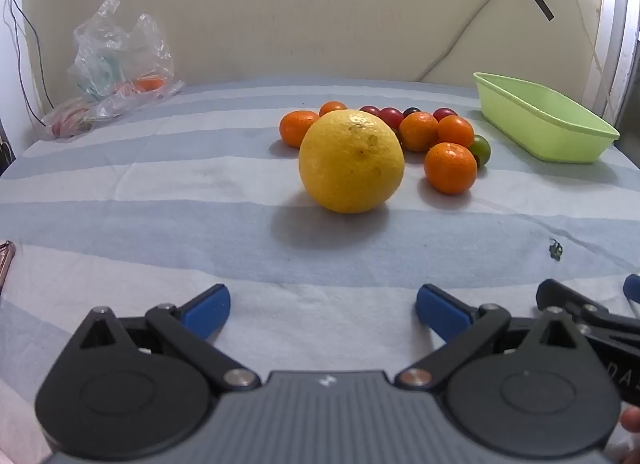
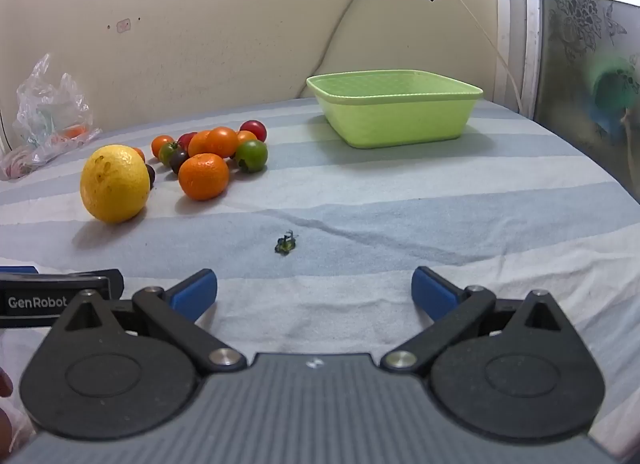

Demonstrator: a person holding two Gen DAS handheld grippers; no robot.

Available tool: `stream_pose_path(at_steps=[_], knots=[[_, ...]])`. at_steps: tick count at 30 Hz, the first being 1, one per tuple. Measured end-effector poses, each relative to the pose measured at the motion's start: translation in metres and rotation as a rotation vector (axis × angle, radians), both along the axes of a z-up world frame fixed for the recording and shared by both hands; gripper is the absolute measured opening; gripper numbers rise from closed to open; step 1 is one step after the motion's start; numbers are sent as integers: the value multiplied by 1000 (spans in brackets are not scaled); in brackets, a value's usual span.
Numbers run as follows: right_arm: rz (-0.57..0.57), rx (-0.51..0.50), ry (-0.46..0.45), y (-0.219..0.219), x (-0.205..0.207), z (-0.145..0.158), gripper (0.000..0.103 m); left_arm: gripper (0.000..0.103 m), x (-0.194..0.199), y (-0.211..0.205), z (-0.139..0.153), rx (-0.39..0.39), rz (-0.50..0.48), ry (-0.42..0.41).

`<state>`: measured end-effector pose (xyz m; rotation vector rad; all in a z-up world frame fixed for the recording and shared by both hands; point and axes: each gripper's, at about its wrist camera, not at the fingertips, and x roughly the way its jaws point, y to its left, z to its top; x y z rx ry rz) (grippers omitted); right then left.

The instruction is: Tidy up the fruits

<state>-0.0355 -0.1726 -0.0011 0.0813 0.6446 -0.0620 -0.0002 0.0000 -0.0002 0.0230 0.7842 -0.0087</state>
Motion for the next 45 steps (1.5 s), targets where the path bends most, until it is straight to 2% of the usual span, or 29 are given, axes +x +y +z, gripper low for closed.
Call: stream_pose_path(at_steps=[16,28,32,35,39,42,45], knots=[[3,-8,-3,1,-1,-1,103,103,-3,5,4,-1,-8,-18],[-2,-14,-1,2,-1,-1,103,103,-4,5,5,-34,-15,-15],[-9,-25,9,4,-1,1,103,103,-3,6,7,-10,-28,1],[-12,-41,-28,6,-6,6,103,103,-5,11,9,-20,-24,4],[-6,-62,-93,10,-11,15,103,103,-11,16,15,-28,-10,-46],[5,-59,-109,12,-12,18,103,103,-12,23,19,-79,-3,-46],[17,-54,-113,13,-11,19,103,103,-12,27,20,-85,10,-60]])
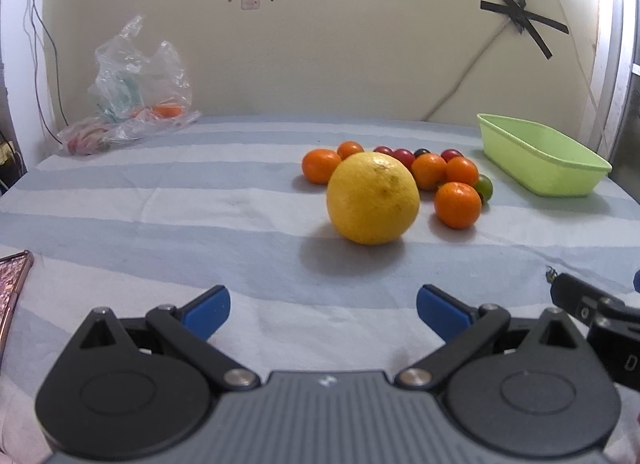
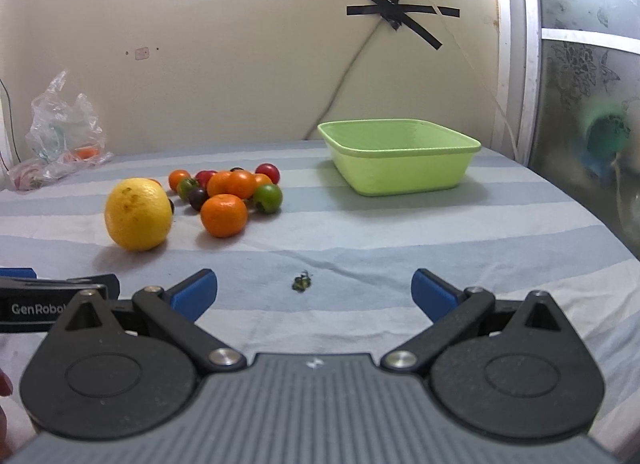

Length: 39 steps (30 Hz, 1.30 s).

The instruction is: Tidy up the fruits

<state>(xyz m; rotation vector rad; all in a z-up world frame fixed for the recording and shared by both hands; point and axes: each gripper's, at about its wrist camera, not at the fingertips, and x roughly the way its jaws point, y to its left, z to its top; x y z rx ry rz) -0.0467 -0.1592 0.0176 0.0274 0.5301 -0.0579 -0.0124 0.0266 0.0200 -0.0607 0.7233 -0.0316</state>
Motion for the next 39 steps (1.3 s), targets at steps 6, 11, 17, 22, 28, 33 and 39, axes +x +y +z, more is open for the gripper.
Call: stream_pose_path(at_steps=[6,11,17,22,28,33,39], knots=[[35,-12,-16,8,-5,2,96,103,-1,2,-2,5,5,-20],[57,-12,-11,12,-5,2,81,102,-4,1,-3,14,6,-44],[69,4,15,12,-4,-2,61,95,-8,0,-4,45,4,-83],[101,13,26,13,-1,-1,52,94,-9,7,2,41,20,-114],[192,127,25,15,47,32,45,87,-10,34,8,-26,87,-111],[279,172,77,39,108,45,43,84,-16,49,7,-38,113,-105],[314,134,168,68,150,34,36,84,-21,60,4,-42,135,-100]])
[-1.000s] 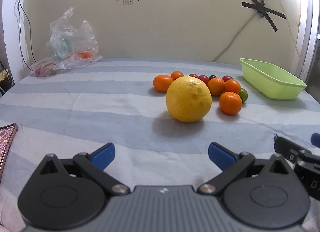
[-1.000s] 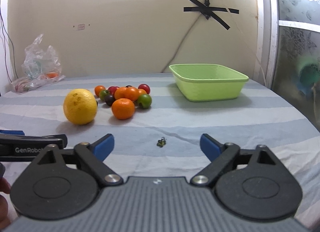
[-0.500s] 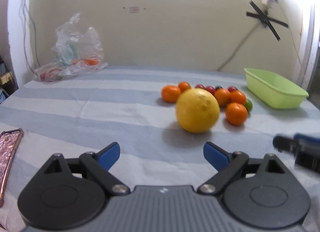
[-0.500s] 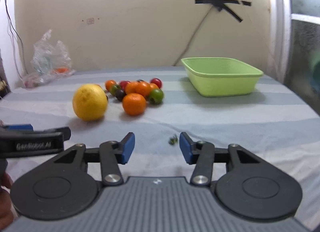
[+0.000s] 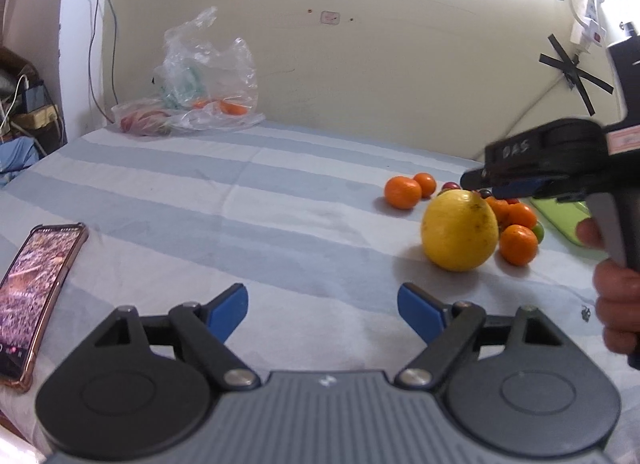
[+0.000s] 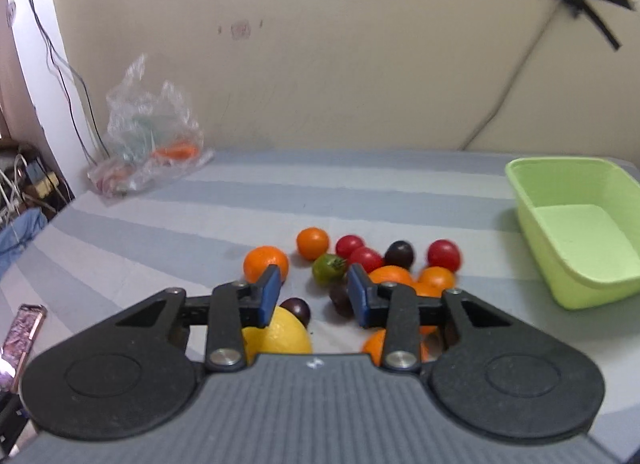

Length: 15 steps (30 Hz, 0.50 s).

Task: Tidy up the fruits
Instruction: 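Move the left gripper to the yellow grapefruit and close on it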

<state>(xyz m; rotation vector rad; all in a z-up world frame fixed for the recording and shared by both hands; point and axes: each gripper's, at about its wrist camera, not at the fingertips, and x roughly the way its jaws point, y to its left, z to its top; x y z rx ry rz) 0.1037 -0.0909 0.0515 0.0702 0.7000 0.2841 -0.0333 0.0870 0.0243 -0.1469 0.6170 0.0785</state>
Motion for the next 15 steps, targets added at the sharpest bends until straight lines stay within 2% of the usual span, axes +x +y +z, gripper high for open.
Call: stream_pose_path(at_steps=[2,6,11,15], knots=[[9,-9,41,2,6,-7,30,84,1,3,-1,-7,3,6],[36,-26,49,3,5,-5,22,84,4,5,-3,-19,1,16],[58,-25,64,-4,-4,0,22,85,8,8,-3,-35,-8,18],[81,-11,70,-7,-22,2,22,86,11,14,-1,-79,-22,23]])
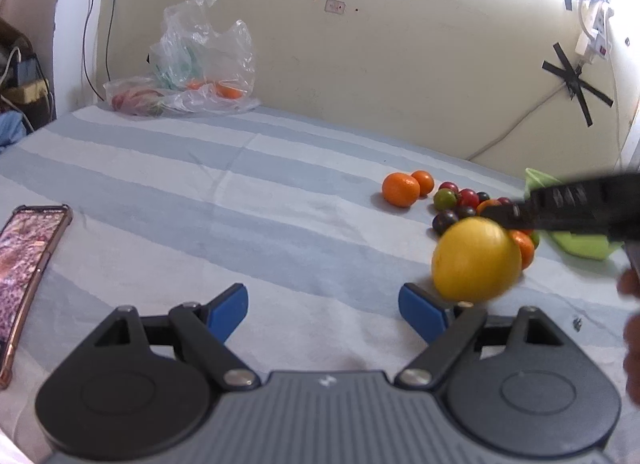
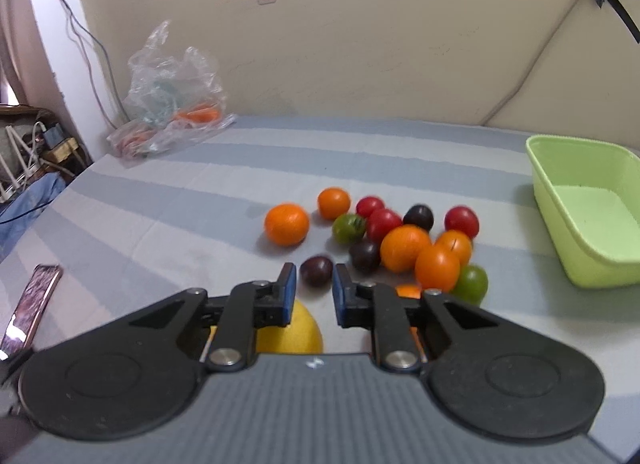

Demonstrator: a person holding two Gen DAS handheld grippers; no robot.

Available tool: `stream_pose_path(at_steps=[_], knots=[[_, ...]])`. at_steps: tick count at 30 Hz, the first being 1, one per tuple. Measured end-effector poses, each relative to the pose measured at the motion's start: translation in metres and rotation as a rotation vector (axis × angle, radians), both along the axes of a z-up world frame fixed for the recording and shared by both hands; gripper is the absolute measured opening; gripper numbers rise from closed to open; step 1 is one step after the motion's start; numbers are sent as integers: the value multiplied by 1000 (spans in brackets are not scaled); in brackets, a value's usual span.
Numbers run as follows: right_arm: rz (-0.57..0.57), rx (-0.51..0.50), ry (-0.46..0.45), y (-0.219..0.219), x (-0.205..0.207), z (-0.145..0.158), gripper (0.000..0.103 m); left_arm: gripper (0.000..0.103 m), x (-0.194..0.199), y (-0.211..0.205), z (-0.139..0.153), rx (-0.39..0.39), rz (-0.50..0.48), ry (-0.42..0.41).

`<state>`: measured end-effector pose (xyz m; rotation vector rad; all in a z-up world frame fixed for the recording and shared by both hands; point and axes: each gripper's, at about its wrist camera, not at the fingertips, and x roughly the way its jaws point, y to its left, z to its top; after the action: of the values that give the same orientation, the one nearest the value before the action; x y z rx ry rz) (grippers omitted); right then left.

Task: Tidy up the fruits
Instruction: 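Move the left gripper to the yellow grapefruit and close on it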

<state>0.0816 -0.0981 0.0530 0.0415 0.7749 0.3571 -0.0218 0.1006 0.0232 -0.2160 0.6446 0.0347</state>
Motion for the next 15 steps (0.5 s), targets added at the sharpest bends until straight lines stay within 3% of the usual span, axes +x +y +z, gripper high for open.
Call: stream_pose_path(at_steps=[6,9,15], knots=[[17,22,53,-1,-29,-19,22,86,5,2,4,-64,-50,-4],[-8,8,-19,-2,-46,-20,23,86,6,-11,2,-58,-91,-9],[-65,32,-37,-13,-47,-24,23,86,3,-27,4,-40,-137,-29]])
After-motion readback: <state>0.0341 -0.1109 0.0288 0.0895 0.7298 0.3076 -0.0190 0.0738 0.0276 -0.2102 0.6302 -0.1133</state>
